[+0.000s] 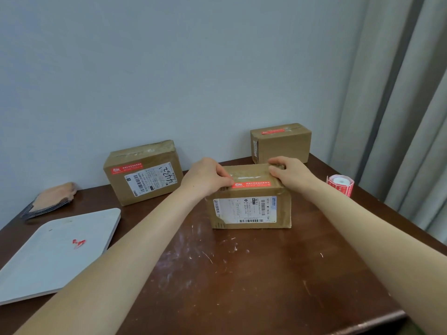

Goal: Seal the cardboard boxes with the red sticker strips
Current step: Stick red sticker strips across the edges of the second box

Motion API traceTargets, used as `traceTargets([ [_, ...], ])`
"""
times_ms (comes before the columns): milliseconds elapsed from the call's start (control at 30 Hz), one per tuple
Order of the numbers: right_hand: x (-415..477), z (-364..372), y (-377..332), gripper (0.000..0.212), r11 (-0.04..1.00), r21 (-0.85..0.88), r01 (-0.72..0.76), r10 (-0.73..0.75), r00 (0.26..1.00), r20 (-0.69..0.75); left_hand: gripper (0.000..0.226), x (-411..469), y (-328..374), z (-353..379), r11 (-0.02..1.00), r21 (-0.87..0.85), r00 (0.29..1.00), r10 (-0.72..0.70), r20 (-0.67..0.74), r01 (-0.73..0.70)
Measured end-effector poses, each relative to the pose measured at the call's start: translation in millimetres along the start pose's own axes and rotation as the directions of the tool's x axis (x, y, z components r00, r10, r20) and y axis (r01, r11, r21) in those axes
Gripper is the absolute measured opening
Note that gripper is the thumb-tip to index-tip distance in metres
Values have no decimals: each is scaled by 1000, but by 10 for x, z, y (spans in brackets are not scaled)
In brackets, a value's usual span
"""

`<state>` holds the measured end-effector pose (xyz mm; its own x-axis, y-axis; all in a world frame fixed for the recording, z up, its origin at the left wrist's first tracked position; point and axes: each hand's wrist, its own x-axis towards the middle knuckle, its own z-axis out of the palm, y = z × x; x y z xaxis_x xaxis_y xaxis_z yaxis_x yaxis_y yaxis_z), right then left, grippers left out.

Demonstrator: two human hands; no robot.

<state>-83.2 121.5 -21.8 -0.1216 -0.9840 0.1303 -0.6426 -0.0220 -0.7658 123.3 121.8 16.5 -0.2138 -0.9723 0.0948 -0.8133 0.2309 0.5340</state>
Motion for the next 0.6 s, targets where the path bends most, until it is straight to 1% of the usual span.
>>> traceTargets([
  [167, -3, 3, 21, 38, 1000, -6, 10, -10, 1000, -8, 15, 65, 55, -18, 999, -19, 997, -34, 73, 35],
  [333, -11, 4, 36, 39, 1000, -19, 25, -25, 1000, -12, 23, 115, 101, 0, 998, 36, 989, -64, 136, 60],
  [433, -16, 4, 46, 39, 999, -21, 29, -29, 999, -16, 22, 112, 116, 4, 995, 61, 980, -84, 179, 74],
  [533, -18, 7, 47, 39, 999, -29, 29, -30, 999, -17, 33, 98, 137, 9, 993, 84, 978, -95, 185, 81],
  [600, -19, 6, 44, 40, 999, -33, 28, -28, 999, -17, 31, 91, 136, 14, 993, 90, 978, -93, 185, 77],
])
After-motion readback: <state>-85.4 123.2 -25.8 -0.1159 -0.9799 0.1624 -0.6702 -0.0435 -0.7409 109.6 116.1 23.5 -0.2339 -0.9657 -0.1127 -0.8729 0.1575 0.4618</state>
